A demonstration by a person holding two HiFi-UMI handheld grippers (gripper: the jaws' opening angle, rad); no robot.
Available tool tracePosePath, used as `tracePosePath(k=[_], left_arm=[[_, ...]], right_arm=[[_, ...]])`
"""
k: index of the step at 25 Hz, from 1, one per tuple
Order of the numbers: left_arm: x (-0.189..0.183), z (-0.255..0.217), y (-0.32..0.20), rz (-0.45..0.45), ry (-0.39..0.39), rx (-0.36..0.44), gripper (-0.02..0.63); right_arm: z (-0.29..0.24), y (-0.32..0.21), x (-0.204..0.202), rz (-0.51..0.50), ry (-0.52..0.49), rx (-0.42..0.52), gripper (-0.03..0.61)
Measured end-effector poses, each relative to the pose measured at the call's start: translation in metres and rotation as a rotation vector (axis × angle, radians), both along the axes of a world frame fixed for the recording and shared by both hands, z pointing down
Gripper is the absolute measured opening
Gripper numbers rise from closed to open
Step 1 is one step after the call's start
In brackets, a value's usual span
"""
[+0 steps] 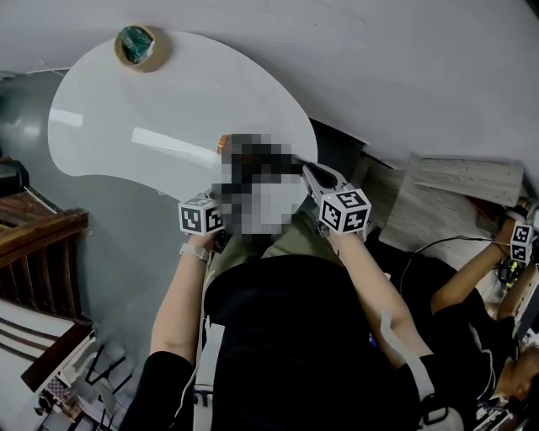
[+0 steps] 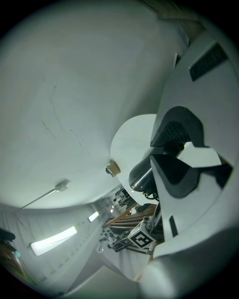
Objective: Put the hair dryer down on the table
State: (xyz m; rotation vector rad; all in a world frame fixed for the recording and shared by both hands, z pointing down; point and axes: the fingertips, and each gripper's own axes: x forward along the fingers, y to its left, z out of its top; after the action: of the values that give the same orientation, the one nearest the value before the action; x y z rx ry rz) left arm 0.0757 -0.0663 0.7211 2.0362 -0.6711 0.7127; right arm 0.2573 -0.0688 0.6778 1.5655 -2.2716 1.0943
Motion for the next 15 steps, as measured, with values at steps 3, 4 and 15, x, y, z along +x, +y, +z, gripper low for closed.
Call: tracePosePath(k=[3,4,15], left_arm=[[-0.01,-0.002,-0.001,-0.015,-0.052,0.051,0.305],[-0.013,-0.004,-0.002,-0.02,-0.063,0.068,0.313],[-0.047,-0.07,-0.012,-0.123,-0.021,0.258,0.305]], right_arm=[[-0.003,0.001,-0.002,-0.013,0.003,0.005,0.058],[-0.005,0.001,-0.003,-0.019,0.003,0.008,0.058],[-0.047,-0.006,-0.041,-0.151,0.036,0.072,0.055]])
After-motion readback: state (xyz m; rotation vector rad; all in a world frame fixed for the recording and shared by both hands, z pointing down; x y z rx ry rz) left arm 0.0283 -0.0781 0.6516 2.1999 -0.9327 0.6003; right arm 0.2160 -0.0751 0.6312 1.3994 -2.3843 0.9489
